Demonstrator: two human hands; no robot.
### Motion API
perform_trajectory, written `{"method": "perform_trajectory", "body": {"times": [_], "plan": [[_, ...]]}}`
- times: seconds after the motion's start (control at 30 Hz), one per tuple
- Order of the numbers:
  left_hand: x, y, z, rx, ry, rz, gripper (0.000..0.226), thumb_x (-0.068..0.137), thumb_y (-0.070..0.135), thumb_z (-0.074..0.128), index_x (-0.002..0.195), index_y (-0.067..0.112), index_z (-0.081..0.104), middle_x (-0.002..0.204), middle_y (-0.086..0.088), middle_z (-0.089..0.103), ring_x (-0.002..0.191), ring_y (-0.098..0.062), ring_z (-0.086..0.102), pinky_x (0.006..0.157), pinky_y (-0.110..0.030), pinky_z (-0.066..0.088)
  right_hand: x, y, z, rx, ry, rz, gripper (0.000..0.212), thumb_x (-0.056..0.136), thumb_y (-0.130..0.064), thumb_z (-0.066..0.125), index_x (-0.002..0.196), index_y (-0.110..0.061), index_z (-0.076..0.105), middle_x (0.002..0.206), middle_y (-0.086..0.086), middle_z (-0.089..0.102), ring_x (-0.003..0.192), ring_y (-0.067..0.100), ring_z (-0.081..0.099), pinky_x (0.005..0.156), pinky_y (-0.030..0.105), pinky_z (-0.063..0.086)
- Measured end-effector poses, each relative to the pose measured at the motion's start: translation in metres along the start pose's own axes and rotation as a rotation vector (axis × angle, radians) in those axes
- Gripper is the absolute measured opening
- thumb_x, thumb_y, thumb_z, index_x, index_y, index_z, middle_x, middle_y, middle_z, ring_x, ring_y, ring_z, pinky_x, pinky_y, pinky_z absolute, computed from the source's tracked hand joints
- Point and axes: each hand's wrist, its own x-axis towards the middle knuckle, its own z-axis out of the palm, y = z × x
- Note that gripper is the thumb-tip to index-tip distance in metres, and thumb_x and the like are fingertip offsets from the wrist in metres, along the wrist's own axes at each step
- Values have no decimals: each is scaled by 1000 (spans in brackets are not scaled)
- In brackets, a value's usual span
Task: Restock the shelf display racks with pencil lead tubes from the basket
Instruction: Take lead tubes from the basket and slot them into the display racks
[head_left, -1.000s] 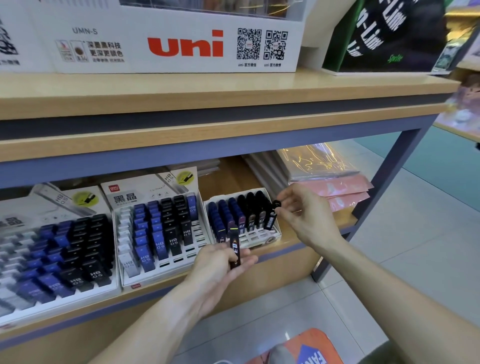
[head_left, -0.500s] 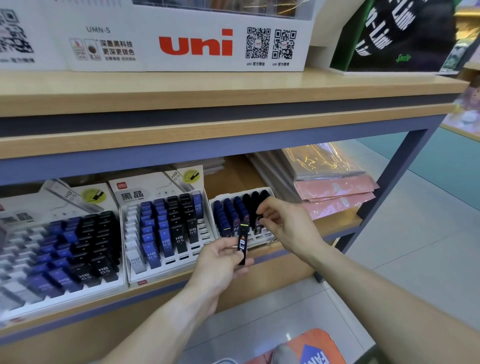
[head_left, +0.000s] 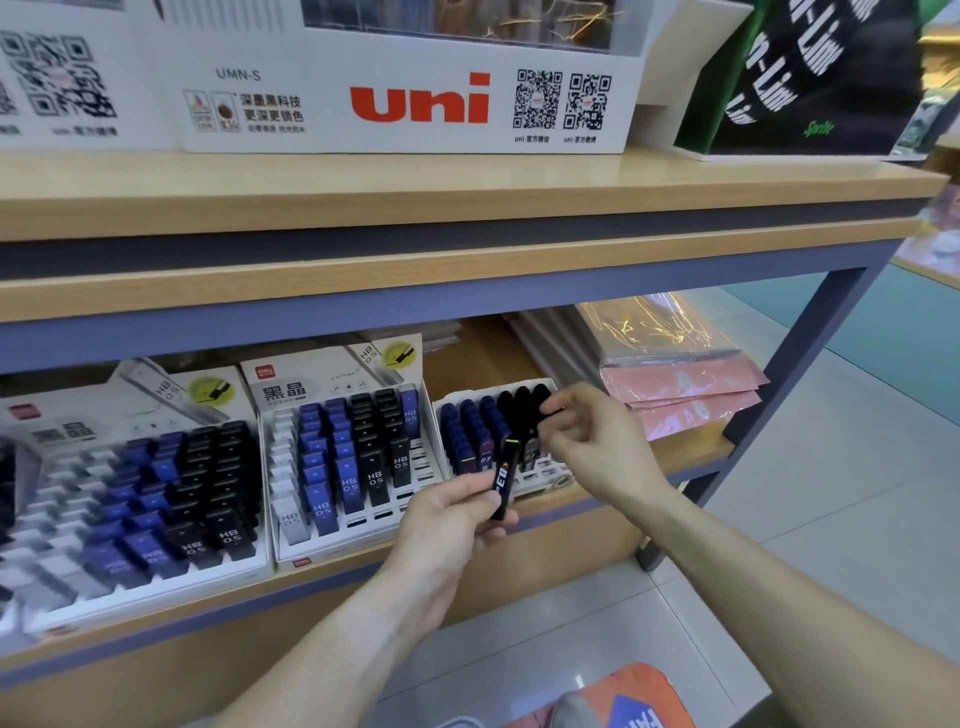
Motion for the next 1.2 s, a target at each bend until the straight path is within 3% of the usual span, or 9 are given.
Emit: {"method": "perform_trajectory", "body": {"times": [0.07,0.13,0.27,0.4,0.47,0.6,0.83,1.03,1.2], "plan": [[0,3,1,-107,-62,-61,24,100,-5,54,114,4,70,91,-14,77,72,-18,69,69,-26,56,-7,-10,-6,338,-211,90,20,91,-6,72,108,-17,71,97,2,78,90,21,75,78,29,60],[0,5,2,-165,-118,-109,27,100,-7,50,113,-1,72,92,-15,74,69,-17,63,67,-26,53,-13,-8,-11,449,-343,103,21,92,-7,73,112,-12,73,100,11,78,95,25,74,82,31,59],[0,6,6,-214,-160,-164,30,99,-7,47,108,-6,75,91,-16,70,67,-17,59,64,-25,47,-14,-5,-19,479,-312,108,21,87,-14,79,108,-11,76,101,15,77,97,39,71,88,47,57],[2,6,8,-246,-159,-224,31,99,-8,43,119,-11,66,82,-13,67,61,-16,54,56,-24,42,-17,-15,-19,588,-332,79,24,87,-7,77,109,-4,70,101,17,77,87,25,73,74,29,56],[1,5,10,-233,-156,-236,31,99,-5,46,124,-11,63,84,-14,69,62,-17,57,55,-24,43,-17,-19,-16,608,-314,48,24,85,-4,78,107,-5,69,94,17,76,81,21,72,73,27,56],[-1,3,11,-164,-126,-164,23,101,14,59,118,5,69,108,-20,75,90,-28,73,74,-30,55,-15,-15,-16,544,-199,22,21,83,-6,81,102,-6,73,90,16,76,80,23,72,78,28,59],[0,-4,11,-44,-85,29,19,96,6,66,113,10,73,106,-12,78,101,-25,75,90,-31,58,-11,-9,-14,493,-81,104,19,77,-6,87,93,-5,75,85,10,78,81,23,77,80,31,61],[13,-20,8,454,17,203,33,102,12,57,122,37,66,120,17,70,112,2,63,107,-31,49,2,10,-23,171,112,-14,20,80,-3,83,86,-19,73,81,-2,75,79,10,73,76,21,57],[11,-28,9,743,-4,287,40,105,22,53,138,45,55,138,24,55,131,2,47,105,-19,34,1,26,-12,4,112,-112,20,82,-1,79,87,-20,74,83,-8,75,83,-1,71,80,14,55]]}}
